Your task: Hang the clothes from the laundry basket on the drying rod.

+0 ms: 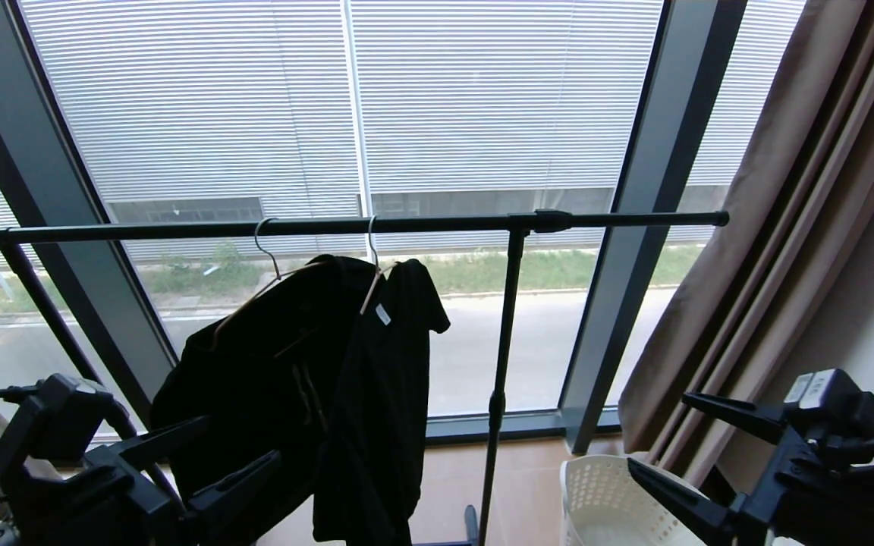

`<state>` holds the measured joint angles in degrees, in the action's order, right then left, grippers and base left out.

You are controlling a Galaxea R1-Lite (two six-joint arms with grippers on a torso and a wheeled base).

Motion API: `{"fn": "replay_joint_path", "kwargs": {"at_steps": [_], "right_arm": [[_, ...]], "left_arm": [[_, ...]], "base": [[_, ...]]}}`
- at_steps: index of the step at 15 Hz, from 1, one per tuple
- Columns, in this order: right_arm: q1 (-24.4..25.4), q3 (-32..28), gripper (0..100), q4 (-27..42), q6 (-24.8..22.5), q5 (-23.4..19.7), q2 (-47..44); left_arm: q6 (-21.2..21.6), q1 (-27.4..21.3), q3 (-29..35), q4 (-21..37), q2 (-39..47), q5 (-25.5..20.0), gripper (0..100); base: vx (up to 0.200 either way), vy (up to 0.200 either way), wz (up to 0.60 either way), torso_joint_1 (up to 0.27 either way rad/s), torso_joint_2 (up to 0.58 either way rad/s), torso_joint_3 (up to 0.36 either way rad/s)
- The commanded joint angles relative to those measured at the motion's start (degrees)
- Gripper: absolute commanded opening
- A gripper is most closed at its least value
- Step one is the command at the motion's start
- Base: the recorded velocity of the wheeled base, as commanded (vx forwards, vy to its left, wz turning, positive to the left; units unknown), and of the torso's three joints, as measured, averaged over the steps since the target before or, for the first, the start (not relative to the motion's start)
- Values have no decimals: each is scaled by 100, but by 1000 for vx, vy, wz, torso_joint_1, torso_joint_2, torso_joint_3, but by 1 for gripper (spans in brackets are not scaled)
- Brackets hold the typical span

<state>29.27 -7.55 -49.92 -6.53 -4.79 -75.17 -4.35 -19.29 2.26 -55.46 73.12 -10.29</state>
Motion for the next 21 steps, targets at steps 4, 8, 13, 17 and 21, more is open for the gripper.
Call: {"fn": "replay_joint_path", "kwargs": {"at_steps": [4,8,13,17,21], "right_arm": [[-18,60,100,2768,223,66,2964],[-18,34,100,4324,214,57,4265],[-167,218,100,5405,214,92,5425],[-1116,271,100,5792,214,75,6154],[-2373,280,100,5774,223,66,6708]], "left_arm": [[145,-14,-226,1309,-1740,405,100],[365,-5,-182,2680,-3014,748,100],[444,171,-102,4377,-4605,792,100],[655,1217,-129,5088,-5607,792,100],[989,2605,-94,5695,-6758,669,100]], "base": [[0,0,0,0,0,0],[0,0,0,0,0,0],[0,0,0,0,0,0],[0,0,0,0,0,0],[0,0,0,0,0,0]]}}
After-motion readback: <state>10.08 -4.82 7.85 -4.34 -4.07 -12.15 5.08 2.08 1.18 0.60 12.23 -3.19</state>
